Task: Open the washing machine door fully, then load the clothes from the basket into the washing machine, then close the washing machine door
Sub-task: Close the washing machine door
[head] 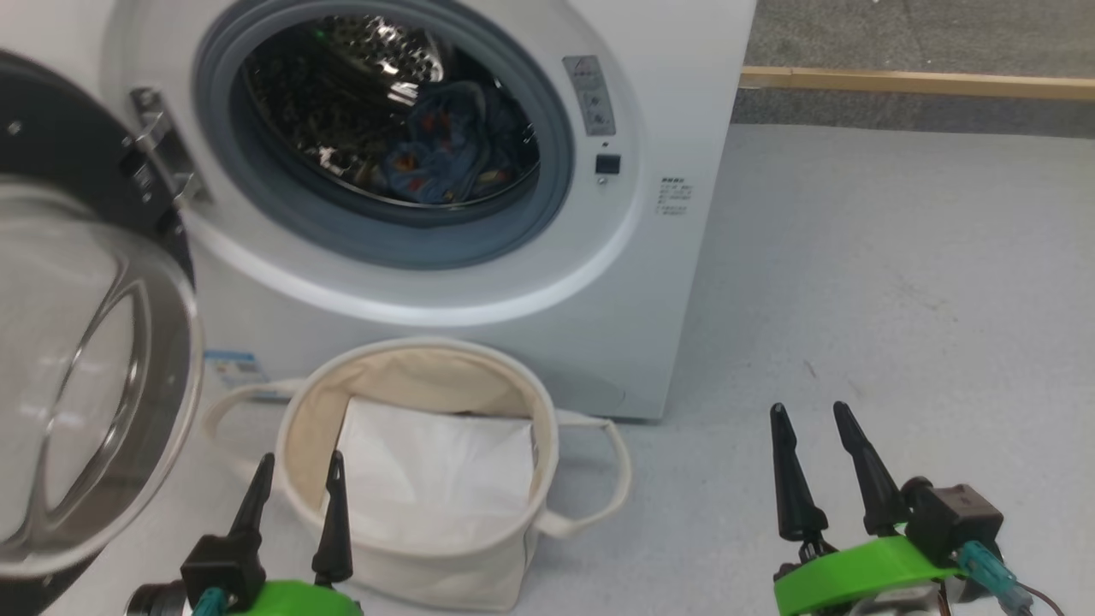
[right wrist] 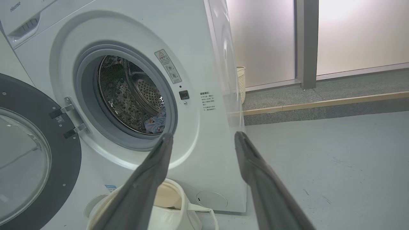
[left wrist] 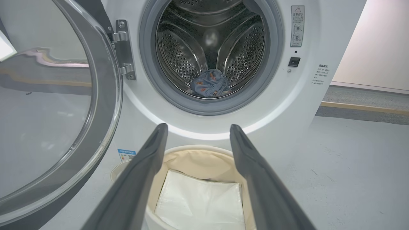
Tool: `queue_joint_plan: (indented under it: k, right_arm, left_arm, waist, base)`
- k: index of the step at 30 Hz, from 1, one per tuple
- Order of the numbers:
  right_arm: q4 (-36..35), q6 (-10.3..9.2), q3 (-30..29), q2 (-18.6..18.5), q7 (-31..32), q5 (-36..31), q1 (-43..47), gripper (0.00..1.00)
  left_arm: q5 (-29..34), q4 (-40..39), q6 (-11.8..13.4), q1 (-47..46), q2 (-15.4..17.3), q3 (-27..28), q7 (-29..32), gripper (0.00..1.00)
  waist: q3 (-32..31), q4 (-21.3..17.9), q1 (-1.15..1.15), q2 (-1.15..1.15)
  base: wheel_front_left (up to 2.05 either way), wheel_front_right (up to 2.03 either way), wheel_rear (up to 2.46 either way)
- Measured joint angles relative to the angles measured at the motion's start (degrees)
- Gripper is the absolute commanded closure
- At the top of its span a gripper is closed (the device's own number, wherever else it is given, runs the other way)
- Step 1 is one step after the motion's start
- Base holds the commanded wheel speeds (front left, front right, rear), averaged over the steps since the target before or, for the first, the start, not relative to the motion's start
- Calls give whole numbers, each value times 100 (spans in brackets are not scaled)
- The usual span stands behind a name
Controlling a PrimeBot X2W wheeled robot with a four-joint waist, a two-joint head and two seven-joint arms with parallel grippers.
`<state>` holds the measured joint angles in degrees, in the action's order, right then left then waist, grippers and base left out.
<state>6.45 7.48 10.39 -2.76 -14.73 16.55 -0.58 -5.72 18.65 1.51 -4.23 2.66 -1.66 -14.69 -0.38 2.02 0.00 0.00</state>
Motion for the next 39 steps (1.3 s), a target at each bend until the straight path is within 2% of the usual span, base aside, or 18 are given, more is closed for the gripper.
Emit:
queue_joint_plan:
  k: [11, 15, 26, 32, 39]
  right_arm:
    - [20, 0, 0, 0, 0, -38, 0, 0]
    - [32, 0, -2, 2, 0, -40, 0, 0]
    - [2, 0, 8, 1, 0, -31, 2, 0]
    - [-53, 0, 45, 1, 0, -42, 2, 0]
    - [-73, 0, 64, 1, 0, -42, 2, 0]
  left_arm:
    - [9, 48, 33, -1, 0, -79, -1, 0]
    - [215, 30, 32, -2, 1, -187, 0, 0]
    - [365, -46, 101, -10, 1, -234, 1, 0]
    - [411, -175, 105, -97, 0, -320, 2, 0]
    - [457, -258, 178, -87, 18, -300, 2, 0]
  waist:
    - [66, 94, 0, 0]
    - [83, 121, 0, 0]
    - [74, 207, 0, 0]
    - [77, 470, 0, 0]
    - [60, 1001, 0, 0]
  base:
    - [-241, 162, 79]
    - [-209, 163, 46]
    - [-85, 85, 0]
    - [-2, 2, 0]
    - [0, 0, 0]
